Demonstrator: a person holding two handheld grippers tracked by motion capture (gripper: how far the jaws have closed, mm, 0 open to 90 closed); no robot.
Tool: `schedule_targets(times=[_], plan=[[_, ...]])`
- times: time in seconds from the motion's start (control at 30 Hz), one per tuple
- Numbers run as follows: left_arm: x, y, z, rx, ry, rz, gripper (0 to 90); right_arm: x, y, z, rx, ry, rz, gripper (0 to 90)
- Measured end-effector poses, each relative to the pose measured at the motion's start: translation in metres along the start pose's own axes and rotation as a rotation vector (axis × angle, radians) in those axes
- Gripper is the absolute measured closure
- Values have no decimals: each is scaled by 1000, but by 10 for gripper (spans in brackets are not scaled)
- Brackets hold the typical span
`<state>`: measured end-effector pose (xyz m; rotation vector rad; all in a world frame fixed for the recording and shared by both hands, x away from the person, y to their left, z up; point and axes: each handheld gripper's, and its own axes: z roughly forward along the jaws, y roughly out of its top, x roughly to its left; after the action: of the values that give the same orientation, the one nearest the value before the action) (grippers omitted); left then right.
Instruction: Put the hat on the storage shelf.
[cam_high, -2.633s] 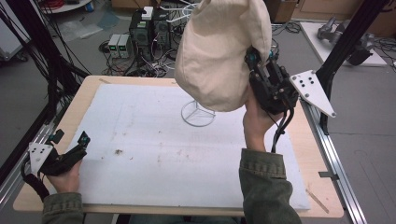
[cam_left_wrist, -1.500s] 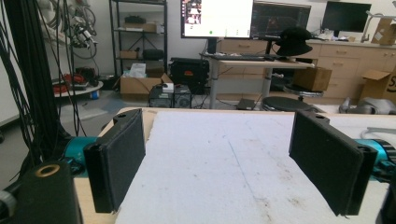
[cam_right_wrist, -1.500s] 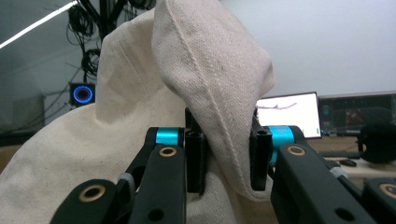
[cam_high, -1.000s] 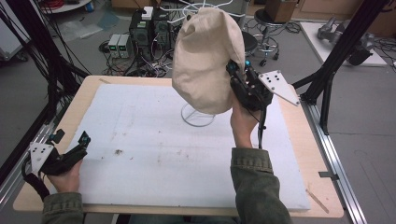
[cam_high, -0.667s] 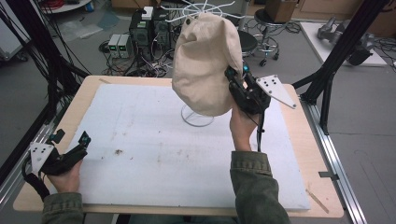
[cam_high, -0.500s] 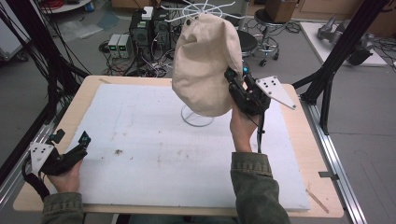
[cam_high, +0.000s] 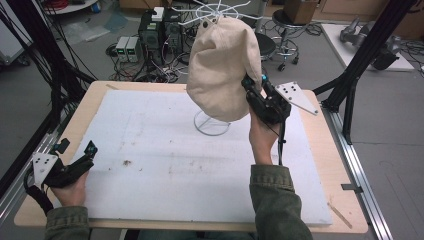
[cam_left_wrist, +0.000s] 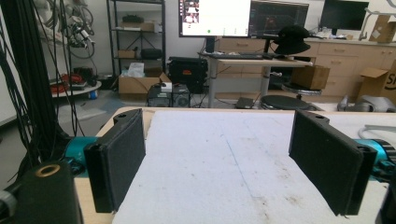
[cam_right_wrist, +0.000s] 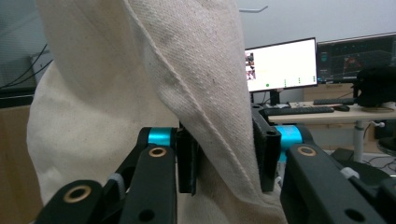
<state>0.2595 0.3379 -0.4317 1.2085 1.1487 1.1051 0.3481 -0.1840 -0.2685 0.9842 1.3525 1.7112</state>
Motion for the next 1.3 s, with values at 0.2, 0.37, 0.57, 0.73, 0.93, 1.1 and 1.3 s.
schedule_targets(times=[0.2,0.37,0.57,0.73,0.93,1.1,1.3], plan=[[0,0,0,0,0,1,188,-2,0,0,4,-4,13,530],[0,0,0,0,-1,0,188,-8,-2,1,31,-27,33,324],[0,0,0,0,-1,-1,188,-11,3,-4,8,-33,38,185],[-1,0,0,0,-2,1,188,-9,5,-8,-4,-34,19,157],[0,0,0,1,0,3,188,-10,8,-15,-1,-45,-8,129],[-1,0,0,3,-5,5,188,-14,11,-30,-12,-62,-26,129],[-3,0,1,3,-7,7,188,-24,9,-45,4,-87,-26,129]])
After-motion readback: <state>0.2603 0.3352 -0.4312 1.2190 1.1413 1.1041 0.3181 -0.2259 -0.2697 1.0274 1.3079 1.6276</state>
